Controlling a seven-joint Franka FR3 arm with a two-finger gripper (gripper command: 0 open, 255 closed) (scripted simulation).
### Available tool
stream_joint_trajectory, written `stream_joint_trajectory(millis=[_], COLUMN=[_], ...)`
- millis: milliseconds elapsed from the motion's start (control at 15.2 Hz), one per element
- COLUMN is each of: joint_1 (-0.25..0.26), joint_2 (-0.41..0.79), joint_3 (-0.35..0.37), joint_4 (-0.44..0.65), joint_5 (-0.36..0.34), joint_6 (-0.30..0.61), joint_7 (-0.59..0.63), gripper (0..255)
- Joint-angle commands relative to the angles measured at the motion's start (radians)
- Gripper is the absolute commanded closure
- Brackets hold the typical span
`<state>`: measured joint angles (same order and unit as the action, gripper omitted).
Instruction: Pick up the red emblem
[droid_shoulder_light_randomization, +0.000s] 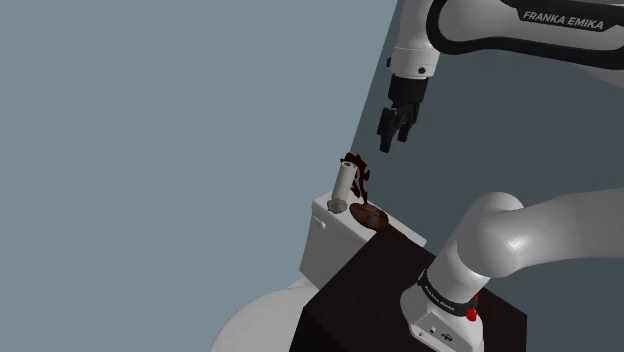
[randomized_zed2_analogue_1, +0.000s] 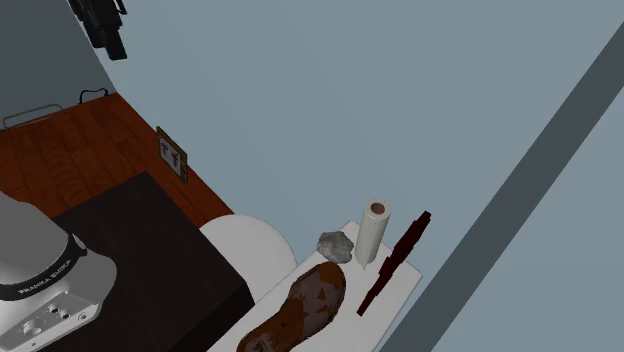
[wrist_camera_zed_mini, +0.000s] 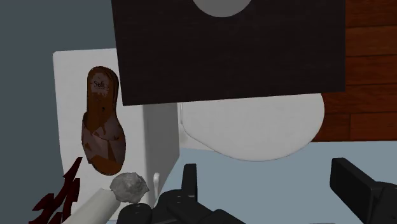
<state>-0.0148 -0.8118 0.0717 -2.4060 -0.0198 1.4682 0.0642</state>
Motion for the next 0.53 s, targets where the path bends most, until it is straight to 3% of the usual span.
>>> stream_joint_trajectory(millis=[0,462], joint_1=[0.000,-0.054], joint_2=[0.000,0.050], joint_3=[0.000,-0.131], joint_4=[0.000,-0.107], joint_5=[0.000,-0.096], joint_6=[0.000,0.207], joint_7=[0.000,-0.124], gripper=[0,0])
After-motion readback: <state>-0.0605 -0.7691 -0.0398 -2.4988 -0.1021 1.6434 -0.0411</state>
